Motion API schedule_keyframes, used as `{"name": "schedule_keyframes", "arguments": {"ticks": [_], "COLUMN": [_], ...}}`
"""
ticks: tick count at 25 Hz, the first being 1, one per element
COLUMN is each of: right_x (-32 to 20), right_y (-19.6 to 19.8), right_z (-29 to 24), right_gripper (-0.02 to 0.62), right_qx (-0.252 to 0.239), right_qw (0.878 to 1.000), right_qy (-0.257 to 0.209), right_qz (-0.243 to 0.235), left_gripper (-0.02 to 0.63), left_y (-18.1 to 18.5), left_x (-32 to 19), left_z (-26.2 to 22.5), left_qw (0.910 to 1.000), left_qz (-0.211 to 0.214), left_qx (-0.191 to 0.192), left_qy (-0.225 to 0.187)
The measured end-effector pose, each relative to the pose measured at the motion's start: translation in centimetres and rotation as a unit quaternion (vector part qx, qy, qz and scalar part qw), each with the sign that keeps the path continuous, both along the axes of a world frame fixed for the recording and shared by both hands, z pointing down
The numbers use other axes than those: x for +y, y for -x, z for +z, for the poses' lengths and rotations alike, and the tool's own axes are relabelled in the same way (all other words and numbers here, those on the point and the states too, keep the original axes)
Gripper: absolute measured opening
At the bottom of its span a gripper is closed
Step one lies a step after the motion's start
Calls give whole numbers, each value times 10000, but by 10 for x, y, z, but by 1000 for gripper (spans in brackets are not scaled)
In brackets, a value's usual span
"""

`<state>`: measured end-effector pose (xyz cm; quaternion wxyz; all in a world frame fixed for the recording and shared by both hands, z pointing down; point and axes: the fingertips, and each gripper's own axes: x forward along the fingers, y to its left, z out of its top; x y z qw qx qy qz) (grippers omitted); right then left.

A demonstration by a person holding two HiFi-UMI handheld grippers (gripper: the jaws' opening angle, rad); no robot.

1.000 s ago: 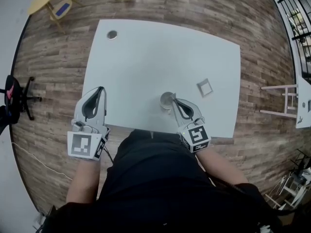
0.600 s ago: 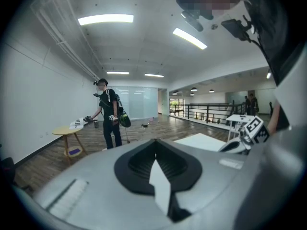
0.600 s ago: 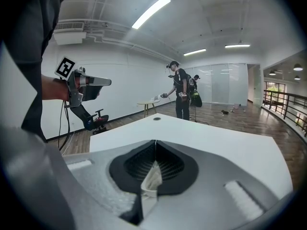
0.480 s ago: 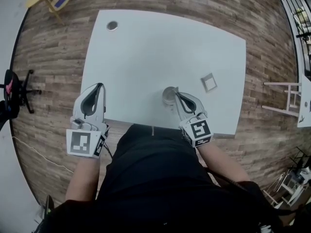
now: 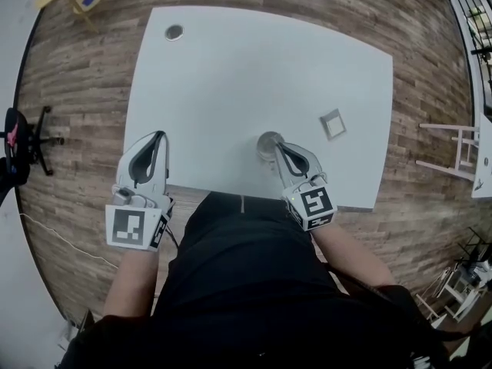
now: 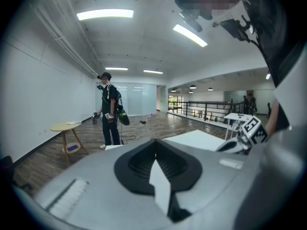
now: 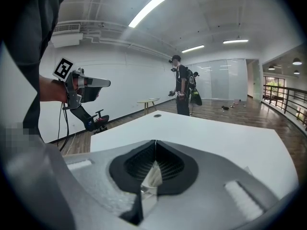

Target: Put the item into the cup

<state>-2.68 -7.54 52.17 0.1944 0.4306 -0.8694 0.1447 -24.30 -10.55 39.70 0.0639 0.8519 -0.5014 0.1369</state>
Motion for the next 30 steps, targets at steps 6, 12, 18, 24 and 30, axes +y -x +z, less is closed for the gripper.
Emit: {"name": "schedule_keyframes", "arguments": {"ticks": [6, 12, 18, 24, 30], "right_x": [3, 6, 8, 11, 13], "right_y": [4, 5, 5, 8, 9], "right_z": [2, 4, 11, 14, 16], "right_gripper": [5, 5, 5, 5, 6], "right_qx": [21, 71, 52, 74, 83], "right_qw": [10000, 9999, 9999, 9999, 9999], "right_qy": [16, -18, 64, 49, 35], "right_qz": [-61, -131, -92, -145, -108], "left_gripper": [-2, -2, -2, -2, -2], "left_y": [-3, -2, 0, -2, 0], "left_x": [-1, 0, 5, 6, 7], "left_z": [3, 4, 8, 13, 13], "left_qw": [10000, 9999, 9997, 9996, 9996], "left_qz": [55, 53, 45, 58, 38], "left_qx": [-11, -60, -103, -100, -110], "left_qy": [59, 103, 199, 272, 259]}}
